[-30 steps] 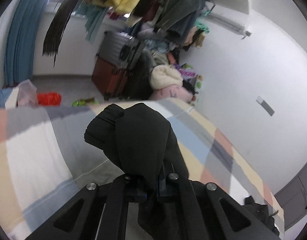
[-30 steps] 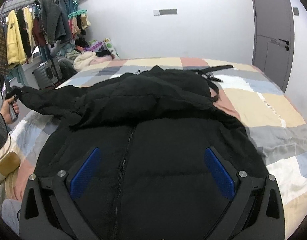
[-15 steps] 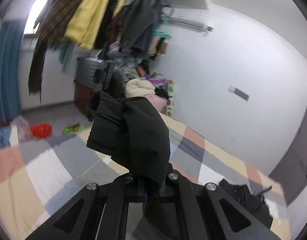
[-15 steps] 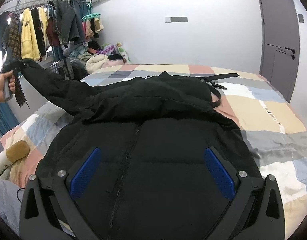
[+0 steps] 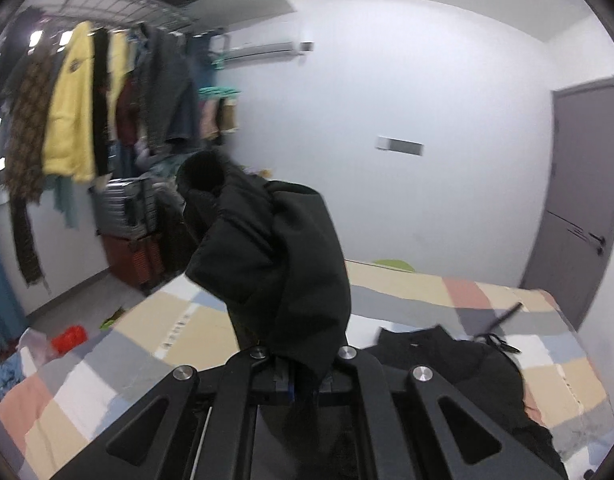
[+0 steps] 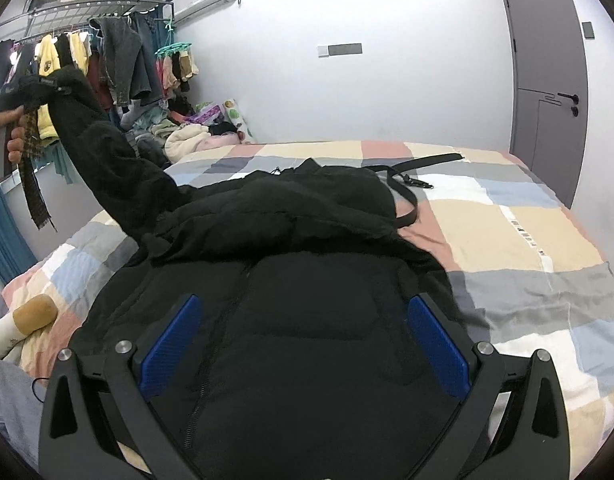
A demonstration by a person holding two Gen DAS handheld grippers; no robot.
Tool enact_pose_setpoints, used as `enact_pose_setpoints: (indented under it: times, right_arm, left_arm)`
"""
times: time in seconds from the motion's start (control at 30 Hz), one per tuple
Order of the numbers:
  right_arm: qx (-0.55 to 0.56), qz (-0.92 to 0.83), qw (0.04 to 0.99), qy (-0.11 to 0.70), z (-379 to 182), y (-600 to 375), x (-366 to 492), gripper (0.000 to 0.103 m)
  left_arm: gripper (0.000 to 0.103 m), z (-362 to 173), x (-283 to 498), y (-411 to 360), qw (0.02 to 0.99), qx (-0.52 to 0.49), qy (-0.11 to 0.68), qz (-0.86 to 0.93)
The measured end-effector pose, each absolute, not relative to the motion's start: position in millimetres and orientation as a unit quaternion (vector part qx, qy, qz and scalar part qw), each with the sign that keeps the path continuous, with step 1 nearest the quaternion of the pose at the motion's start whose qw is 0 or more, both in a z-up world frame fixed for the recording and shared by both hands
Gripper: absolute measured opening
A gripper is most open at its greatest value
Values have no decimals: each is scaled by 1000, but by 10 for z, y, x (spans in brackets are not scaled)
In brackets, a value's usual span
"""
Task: Fold large clothes
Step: 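Lift the sleeve with the left tool and swing it over the jacket body, then lay the sleeve on the jacket front and open the left tool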
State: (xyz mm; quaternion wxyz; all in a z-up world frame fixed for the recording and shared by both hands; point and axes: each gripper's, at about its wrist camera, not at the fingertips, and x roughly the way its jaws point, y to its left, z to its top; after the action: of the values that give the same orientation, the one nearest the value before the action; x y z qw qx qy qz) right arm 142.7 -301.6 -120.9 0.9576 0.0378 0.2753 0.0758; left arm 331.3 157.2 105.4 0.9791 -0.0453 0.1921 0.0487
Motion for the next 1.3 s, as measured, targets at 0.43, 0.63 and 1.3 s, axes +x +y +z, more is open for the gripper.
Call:
enact_pose_setpoints:
  times: [0.43, 0.63, 1.3]
  right_arm:
    - [61, 74, 958, 272, -1262, -3257, 1523, 103]
    - [83, 81, 953, 280, -1373, -3357, 1576, 103]
    - [106, 73, 942, 310, -1726, -3478, 1893, 103]
  left_arm:
    - [5, 301, 3866, -476, 963, 29, 251, -93]
    - [5, -342, 4065, -1273, 952, 26, 269, -146]
    - [5, -2132, 4763, -1998, 915, 32, 371, -156]
